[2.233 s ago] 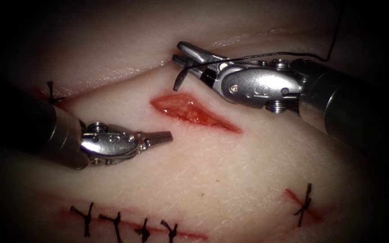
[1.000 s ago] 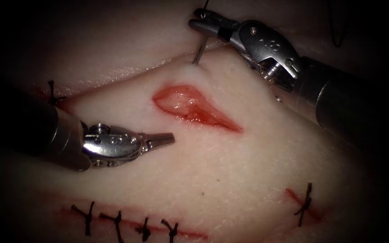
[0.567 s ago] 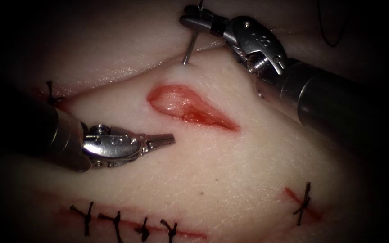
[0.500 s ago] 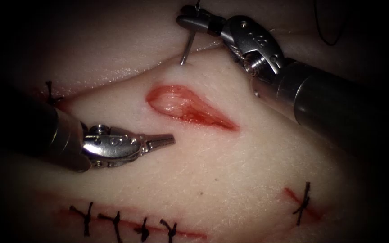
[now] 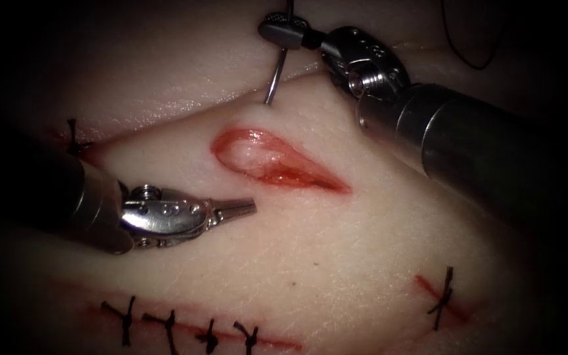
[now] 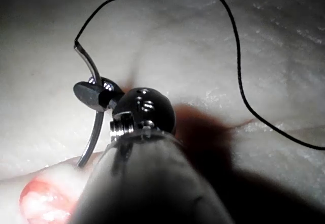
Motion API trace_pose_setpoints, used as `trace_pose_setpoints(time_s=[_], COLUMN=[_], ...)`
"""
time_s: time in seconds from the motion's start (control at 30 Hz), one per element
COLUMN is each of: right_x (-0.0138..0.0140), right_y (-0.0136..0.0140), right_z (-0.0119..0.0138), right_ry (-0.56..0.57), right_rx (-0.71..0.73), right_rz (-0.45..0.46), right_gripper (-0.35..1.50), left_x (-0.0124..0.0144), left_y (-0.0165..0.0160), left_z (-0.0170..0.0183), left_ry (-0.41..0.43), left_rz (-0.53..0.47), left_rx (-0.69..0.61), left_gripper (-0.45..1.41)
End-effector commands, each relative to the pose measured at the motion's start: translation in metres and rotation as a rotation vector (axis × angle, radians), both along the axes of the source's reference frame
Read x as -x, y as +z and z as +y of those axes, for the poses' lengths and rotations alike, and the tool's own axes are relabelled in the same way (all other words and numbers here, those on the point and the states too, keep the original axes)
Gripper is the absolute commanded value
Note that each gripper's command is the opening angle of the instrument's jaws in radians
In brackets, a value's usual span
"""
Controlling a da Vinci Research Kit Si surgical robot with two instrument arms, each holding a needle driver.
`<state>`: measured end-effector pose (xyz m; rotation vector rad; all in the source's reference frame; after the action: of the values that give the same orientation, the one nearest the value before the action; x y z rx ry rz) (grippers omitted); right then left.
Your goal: Wound Closure
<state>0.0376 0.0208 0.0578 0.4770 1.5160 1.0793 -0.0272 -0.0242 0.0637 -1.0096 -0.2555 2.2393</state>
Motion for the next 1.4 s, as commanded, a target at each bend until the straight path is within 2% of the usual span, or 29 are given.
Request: trace_pose_setpoints(time_s=[0.03,0.53,0.9,1.4], right_x=[-0.0011,-0.0027,-0.0040,-0.0052], right_y=[0.0004,0.0009,0.0008,0.0003], right_z=[-0.0003,-0.0032,-0.0060,-0.0111], right_ry=[-0.012,-0.027,-0.069,-0.144], right_rx=[-0.028,-0.153,-0.346,-0.417], right_rz=[0.007,0.095,0.203,0.229], right_gripper=[-0.35,-0.35,-0.35,-0.35], left_x=[0.0001,0.0002,0.0002,-0.0002], left_y=[0.0007,0.0007,0.0008,0.0005], left_z=[-0.0008,-0.0007,-0.0007,-0.0006], left_ry=[0.001,0.002,0.002,0.009], left_rz=[0.001,0.004,0.004,0.002], left_rx=[-0.002,-0.004,-0.004,-0.002], left_gripper=[-0.45,-0.45,-0.45,-0.45])
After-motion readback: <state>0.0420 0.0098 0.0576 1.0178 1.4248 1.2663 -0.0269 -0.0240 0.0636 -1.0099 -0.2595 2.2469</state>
